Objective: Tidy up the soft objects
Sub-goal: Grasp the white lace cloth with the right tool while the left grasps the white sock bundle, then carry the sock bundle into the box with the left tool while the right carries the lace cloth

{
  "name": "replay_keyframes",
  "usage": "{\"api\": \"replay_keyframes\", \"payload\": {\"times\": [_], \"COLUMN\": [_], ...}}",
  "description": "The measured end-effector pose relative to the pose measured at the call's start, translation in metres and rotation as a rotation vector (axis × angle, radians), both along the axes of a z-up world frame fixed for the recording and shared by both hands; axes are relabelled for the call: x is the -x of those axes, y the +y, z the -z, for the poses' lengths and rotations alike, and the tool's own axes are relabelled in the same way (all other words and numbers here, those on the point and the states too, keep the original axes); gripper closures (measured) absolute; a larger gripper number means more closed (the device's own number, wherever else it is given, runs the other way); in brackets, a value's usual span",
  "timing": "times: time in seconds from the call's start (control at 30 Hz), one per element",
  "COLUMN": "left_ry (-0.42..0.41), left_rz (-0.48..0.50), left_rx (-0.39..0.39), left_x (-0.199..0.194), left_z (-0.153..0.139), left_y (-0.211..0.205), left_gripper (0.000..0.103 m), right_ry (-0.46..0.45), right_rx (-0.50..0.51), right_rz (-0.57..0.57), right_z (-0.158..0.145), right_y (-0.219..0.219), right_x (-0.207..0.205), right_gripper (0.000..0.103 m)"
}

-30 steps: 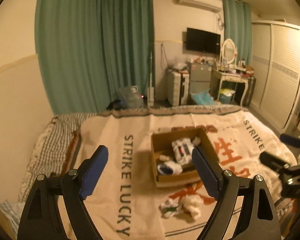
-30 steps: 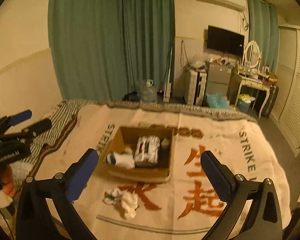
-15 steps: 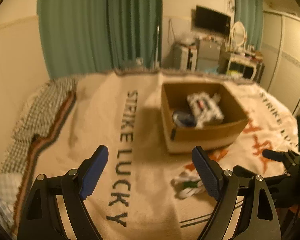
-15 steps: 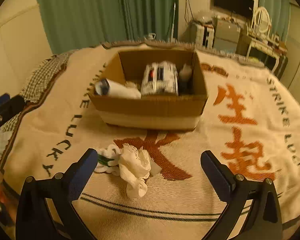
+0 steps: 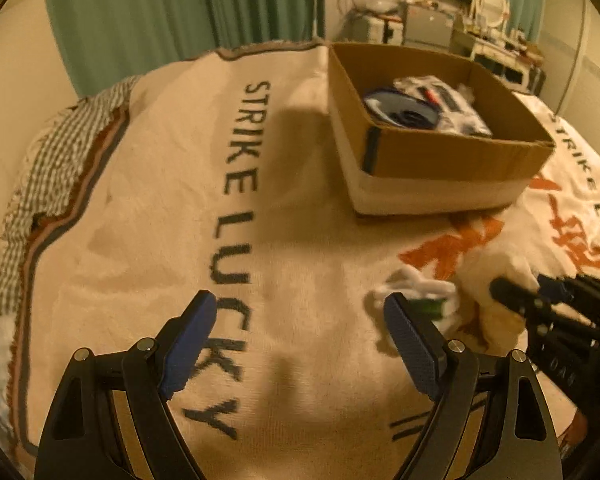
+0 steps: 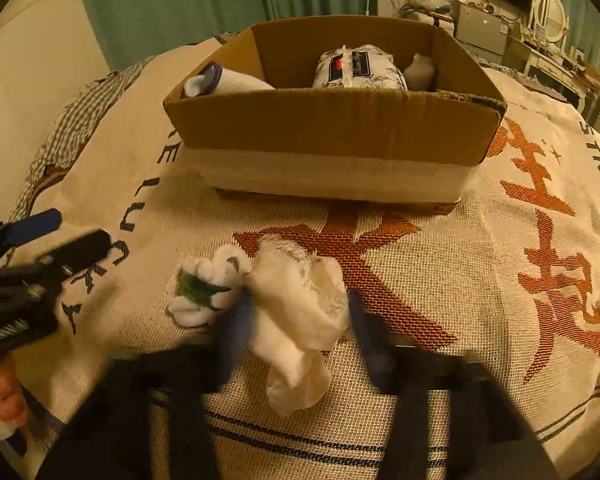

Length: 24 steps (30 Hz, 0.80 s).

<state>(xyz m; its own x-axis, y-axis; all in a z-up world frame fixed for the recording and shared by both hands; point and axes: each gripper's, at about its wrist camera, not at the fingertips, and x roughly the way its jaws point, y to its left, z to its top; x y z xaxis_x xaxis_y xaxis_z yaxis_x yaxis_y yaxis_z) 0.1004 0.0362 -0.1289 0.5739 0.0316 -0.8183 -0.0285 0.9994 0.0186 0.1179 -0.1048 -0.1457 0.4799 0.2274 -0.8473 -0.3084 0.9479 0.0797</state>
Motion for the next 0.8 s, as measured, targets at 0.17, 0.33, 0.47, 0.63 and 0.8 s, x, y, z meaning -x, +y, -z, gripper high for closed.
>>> {"api": "replay_keyframes", "payload": {"times": [0.17,0.33,0.47,0.63,0.8], "left_ry": [0.005,0.002,0.014,0.084,0.100], "left_rz": [0.048,0.109,0.125,0.072,0.084], "left_rx": [0.102,0.098,0.086,0.060,0.095], "left_x": [0.005,0.001,-0.008,-0.020,-0.014], "left_z": [0.007,0.019,0.029,0.053,0.054], "left_y": [-0.020,-0.054,-0.068,-0.065,-0.058], "left_gripper": [0.016,0.016,0.016,0.019,0.049], "right_ry": [-0.056,-0.099,-0.097,-0.072,-0.063], "right_rx": [-0.037,-0.083,-0.112,-0.143,-0.134], "right_rz": [0.026,0.076,0.102,0.115,0.090], "right_z": [-0.017,-0.034,-0.035,-0.027,-0.024], "right_y": [-0.017,-0.040,-0.052,-0.058,-0.054], "right_x": [0.002,-0.003,-0.009,-0.016,-0.015], "right_gripper": [0.082,0.082,0.082,0.082,0.082]}}
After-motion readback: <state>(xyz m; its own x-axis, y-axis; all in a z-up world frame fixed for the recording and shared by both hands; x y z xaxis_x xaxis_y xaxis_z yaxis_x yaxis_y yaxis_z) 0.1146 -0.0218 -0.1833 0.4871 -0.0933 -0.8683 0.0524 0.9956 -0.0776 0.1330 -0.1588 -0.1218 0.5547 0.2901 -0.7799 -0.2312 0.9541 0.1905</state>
